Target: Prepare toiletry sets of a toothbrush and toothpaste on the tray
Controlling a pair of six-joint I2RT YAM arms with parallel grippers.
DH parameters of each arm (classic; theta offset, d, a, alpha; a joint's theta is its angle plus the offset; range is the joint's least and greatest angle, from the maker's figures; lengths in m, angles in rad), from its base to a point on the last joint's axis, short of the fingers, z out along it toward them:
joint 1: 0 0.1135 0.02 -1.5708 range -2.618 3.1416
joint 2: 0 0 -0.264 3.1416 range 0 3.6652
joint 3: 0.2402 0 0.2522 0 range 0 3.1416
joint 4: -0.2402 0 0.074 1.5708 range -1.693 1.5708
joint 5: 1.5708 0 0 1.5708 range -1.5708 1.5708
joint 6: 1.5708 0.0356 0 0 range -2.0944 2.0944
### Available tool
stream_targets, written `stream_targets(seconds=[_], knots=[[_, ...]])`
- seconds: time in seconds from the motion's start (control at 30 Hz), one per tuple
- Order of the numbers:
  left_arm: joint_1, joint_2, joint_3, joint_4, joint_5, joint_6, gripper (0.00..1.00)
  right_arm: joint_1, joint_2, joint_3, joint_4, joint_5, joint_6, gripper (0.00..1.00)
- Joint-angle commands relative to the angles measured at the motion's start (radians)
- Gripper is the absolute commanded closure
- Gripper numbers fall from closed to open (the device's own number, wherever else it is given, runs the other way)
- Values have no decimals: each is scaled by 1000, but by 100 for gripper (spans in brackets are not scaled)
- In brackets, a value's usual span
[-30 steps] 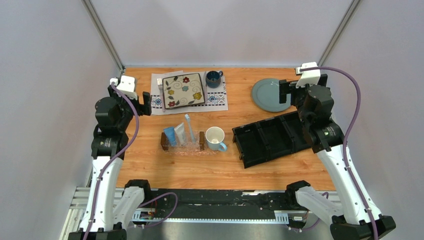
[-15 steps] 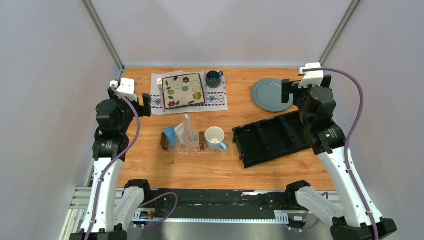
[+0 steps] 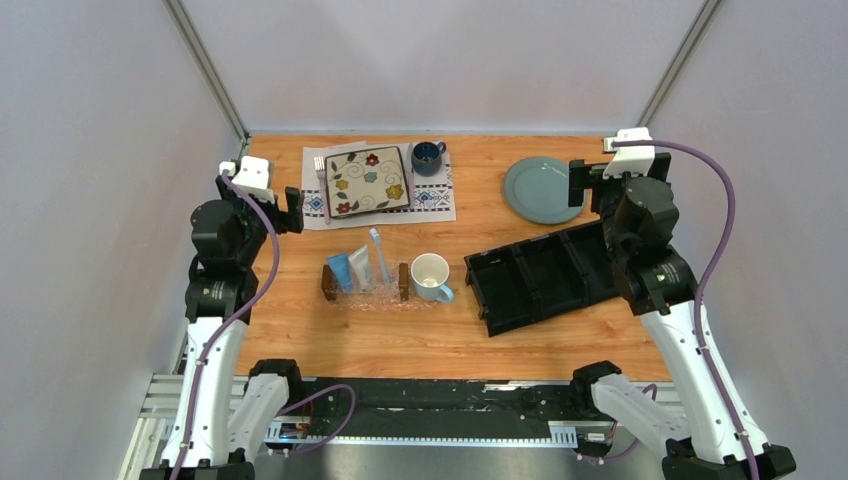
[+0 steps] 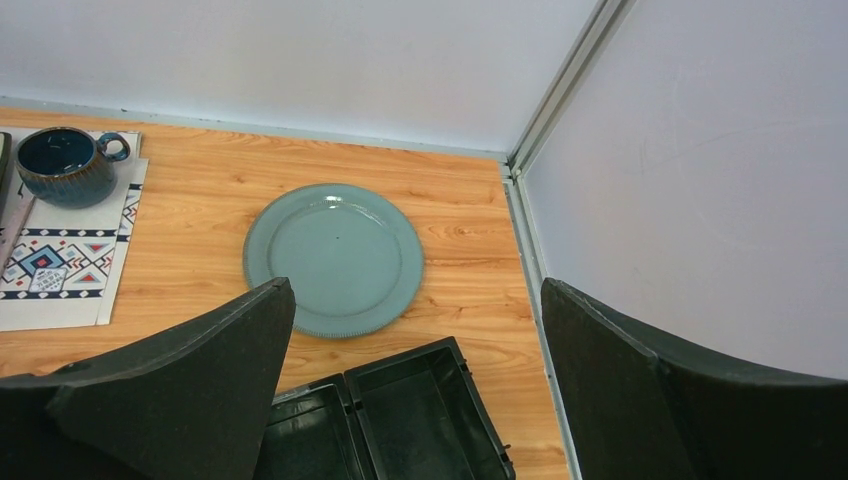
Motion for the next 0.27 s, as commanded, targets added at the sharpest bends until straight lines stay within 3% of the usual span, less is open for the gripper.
stream_targets(seconds=[0.0, 0.23], knots=[[8, -10, 23, 28, 21, -15, 8, 0, -14, 19, 17, 23, -3, 0], [10, -9, 26, 23, 28, -14, 8, 2, 0, 24, 17, 19, 8, 0]])
